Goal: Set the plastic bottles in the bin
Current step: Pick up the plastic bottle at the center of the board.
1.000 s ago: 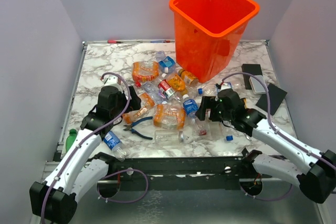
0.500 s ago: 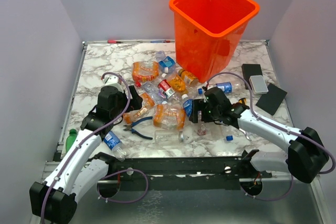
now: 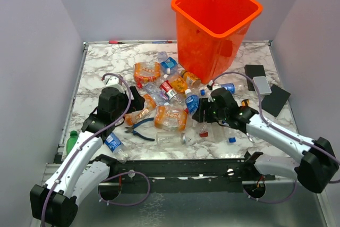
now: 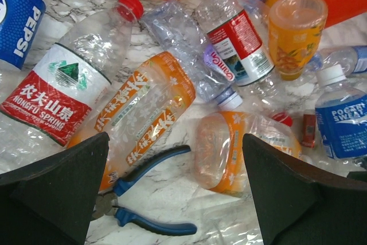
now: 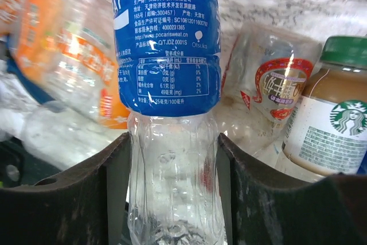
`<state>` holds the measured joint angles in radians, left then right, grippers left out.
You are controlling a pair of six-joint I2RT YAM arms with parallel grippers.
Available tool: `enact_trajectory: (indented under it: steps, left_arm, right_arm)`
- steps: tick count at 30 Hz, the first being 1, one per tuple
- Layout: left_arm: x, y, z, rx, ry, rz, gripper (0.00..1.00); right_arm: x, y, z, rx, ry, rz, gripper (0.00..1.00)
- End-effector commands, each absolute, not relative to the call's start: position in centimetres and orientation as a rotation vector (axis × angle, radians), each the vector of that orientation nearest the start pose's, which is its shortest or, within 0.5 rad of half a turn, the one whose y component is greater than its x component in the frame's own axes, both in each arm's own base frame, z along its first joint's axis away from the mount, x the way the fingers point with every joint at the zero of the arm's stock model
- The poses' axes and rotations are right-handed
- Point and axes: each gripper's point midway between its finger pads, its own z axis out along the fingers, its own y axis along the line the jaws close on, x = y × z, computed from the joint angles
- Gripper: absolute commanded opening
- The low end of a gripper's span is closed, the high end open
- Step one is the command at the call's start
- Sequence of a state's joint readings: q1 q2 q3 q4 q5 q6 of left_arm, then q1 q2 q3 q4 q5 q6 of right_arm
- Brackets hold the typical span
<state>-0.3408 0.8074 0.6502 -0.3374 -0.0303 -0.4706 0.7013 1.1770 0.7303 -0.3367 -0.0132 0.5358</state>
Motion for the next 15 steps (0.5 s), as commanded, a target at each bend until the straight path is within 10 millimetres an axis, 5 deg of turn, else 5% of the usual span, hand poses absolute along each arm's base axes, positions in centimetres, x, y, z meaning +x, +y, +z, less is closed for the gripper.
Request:
enact_trajectory:
  steps: [1, 3, 7, 11, 15]
  left_arm:
    - [28.4, -13.5, 20.4, -0.271, 1.979, -0.684, 0.99]
    - [29.0, -15.7, 22.8, -0.274, 1.905, -0.853, 0.99]
    - [28.7, -19.7, 27.0, -0.211, 1.803, -1.143, 0.99]
    - [25.7, -23.7, 31.2, -0.054, 1.671, -1.432, 0.99]
    - [22.7, -25.8, 34.7, 0.058, 1.523, -1.493, 0.99]
  right_arm:
    - [23.8, 22.3, 16.6, -0.156, 2.208, 0.684, 0.46]
    - [23.6, 22.7, 20.0, -0.177, 2.062, 0.776, 0.44]
    - [19.4, 24.9, 27.5, -0.372, 1.67, 1.129, 0.46]
    - [17.6, 24.4, 29.1, -0.344, 1.506, 1.253, 0.45]
    - [16.6, 25.0, 30.0, -0.328, 1.436, 1.379, 0.45]
